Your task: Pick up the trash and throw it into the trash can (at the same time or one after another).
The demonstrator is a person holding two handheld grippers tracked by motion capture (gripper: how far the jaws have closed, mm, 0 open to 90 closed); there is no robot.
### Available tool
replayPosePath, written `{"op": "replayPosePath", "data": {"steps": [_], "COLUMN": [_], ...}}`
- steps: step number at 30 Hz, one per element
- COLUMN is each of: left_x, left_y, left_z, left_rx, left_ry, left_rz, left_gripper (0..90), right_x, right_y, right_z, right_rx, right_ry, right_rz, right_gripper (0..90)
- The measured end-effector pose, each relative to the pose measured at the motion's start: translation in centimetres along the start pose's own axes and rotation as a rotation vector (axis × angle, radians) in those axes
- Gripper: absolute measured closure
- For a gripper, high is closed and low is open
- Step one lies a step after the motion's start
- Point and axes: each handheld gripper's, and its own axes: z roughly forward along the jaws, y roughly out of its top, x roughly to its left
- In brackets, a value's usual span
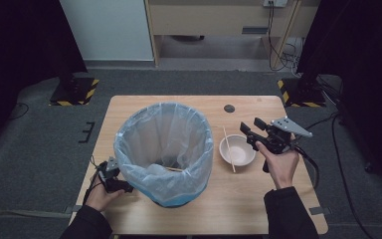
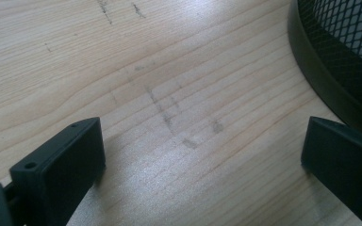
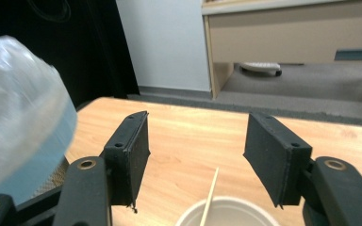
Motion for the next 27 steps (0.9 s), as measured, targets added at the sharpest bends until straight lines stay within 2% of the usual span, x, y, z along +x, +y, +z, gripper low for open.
{"op": "replayPosePath", "data": {"steps": [3,7,15,27], "left_x": [0.0,0.0,0.0,0.0], "left_y": [0.0,0.0,0.0,0.0], "left_z": [0.0,0.0,0.0,0.0], "left_rx": [0.0,0.0,0.0,0.0], "left_ry": [0.0,0.0,0.0,0.0], "left_rz": [0.0,0.0,0.0,0.0], "left_gripper": [0.0,0.0,0.0,0.0], "right_x": [-0.2,-0.5,-1.4,-1.5], "right_y": [-0.9,-2.3,-4.9,-8.0], "right_z": [0.7,1.8,3.0,4.9], "right_rx": [0.033,0.073,0.162,0.275], "right_ry": [0.004,-0.016,-0.039,-0.048], "right_rz": [0.002,0.001,0.014,0.028], "right_gripper": [40.1,39.5,45.1,50.8]}}
